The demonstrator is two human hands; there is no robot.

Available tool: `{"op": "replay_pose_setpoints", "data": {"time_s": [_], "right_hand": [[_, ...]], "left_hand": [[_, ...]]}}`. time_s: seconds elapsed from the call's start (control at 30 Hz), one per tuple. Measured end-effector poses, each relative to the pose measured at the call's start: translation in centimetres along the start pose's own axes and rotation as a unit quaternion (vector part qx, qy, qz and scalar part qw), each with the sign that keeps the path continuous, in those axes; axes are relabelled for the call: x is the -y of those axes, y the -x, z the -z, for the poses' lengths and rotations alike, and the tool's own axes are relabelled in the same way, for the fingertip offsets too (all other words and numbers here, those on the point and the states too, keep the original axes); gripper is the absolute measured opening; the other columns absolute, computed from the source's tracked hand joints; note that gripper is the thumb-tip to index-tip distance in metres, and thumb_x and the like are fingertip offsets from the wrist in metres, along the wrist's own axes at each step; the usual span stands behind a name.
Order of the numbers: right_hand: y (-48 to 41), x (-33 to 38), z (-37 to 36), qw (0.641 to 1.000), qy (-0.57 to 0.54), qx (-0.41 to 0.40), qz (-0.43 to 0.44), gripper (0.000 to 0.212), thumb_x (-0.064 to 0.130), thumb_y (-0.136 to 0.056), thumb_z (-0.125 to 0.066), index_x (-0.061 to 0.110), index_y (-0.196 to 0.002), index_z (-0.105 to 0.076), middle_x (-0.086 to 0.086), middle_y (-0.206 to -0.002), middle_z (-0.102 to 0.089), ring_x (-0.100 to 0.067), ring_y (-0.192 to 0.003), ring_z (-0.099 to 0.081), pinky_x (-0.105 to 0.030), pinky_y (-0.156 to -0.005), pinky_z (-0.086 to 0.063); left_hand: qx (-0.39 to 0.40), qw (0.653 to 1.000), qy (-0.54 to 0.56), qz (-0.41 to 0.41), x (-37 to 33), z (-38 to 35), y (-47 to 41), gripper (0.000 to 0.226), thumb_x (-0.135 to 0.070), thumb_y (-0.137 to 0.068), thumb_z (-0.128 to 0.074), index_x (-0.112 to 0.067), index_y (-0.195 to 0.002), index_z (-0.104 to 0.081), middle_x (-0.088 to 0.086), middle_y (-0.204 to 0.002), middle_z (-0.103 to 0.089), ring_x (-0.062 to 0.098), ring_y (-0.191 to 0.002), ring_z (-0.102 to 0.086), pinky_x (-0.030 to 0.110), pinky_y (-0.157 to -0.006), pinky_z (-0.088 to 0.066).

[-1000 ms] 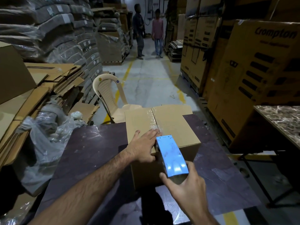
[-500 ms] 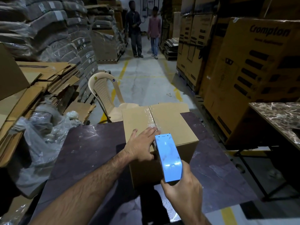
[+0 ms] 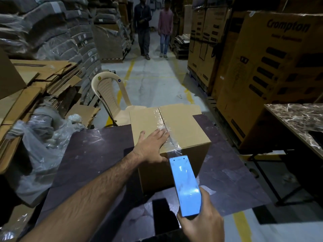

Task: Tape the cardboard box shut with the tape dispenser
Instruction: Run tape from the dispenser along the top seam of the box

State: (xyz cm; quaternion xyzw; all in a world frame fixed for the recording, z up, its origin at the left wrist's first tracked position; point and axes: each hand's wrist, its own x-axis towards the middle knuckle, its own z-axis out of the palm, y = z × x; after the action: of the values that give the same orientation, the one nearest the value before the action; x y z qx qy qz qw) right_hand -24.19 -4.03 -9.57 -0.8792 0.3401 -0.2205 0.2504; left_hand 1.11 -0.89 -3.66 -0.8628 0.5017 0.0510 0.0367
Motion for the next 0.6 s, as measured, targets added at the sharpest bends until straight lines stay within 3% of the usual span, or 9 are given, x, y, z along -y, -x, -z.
{"op": "replay_pose_setpoints", "data": {"time_s": [0.13,0.2,0.37,0.5,0.6], "right_hand": [[-0.4,0.5,0.0,0.998,-0.058,0.005,-0.009,0.079,0.045,-0.053,-0.086,0.026,-0.12,-0.049,0.005,-0.085,-0.065,-0.022,-0.081,-0.066,-0.029,-0.069,-0.053],[-0.6,0.7,0.0,0.997,-0.068,0.009,-0.019,0.074,0.048,-0.056,-0.083,0.027,-0.117,-0.048,0.009,-0.082,-0.058,-0.022,-0.085,-0.064,-0.028,-0.071,-0.051],[-0.9,-0.9,-1.0,0.996,-0.084,-0.016,0.006,0.072,0.019,-0.047,-0.087,0.017,-0.112,-0.056,0.006,-0.086,-0.052,-0.026,-0.08,-0.062,-0.033,-0.061,-0.053],[-0.6,-1.6,-1.6,0.993,-0.118,-0.028,0.007,0.084,0.017,-0.052,-0.085,0.019,-0.127,-0.048,0.012,-0.094,-0.052,-0.026,-0.092,-0.063,-0.027,-0.072,-0.052],[-0.2,-0.7,-1.9,0.992,-0.112,-0.053,0.033,0.087,0.015,-0.05,-0.081,0.028,-0.127,-0.041,0.006,-0.094,-0.062,-0.025,-0.085,-0.064,-0.025,-0.068,-0.05]], "left_hand": [[-0.02,0.999,0.007,-0.029,-0.1,0.1,0.5,0.094,-0.057,-0.085,-0.057,-0.027,-0.153,0.001,-0.003,-0.163,0.004,0.016,-0.149,0.004,0.067,-0.112,-0.004],[-0.038,0.997,-0.001,-0.066,-0.2,0.1,0.8,0.088,-0.05,-0.087,-0.058,-0.028,-0.153,-0.004,-0.001,-0.162,-0.003,0.016,-0.149,-0.002,0.068,-0.112,-0.013],[-0.033,0.993,-0.032,-0.105,-0.1,0.3,1.1,0.084,-0.042,-0.09,-0.057,-0.025,-0.153,-0.005,0.004,-0.162,-0.006,0.018,-0.148,-0.007,0.062,-0.113,-0.018],[-0.008,0.993,-0.059,-0.1,-0.5,0.5,0.9,0.09,-0.043,-0.088,-0.06,-0.028,-0.153,0.002,0.004,-0.162,0.001,0.022,-0.149,-0.002,0.062,-0.114,-0.016],[0.01,0.995,-0.066,-0.078,-0.7,0.5,0.8,0.102,-0.041,-0.083,-0.068,-0.03,-0.152,0.005,0.002,-0.162,0.006,0.023,-0.149,0.001,0.062,-0.115,-0.014]]}}
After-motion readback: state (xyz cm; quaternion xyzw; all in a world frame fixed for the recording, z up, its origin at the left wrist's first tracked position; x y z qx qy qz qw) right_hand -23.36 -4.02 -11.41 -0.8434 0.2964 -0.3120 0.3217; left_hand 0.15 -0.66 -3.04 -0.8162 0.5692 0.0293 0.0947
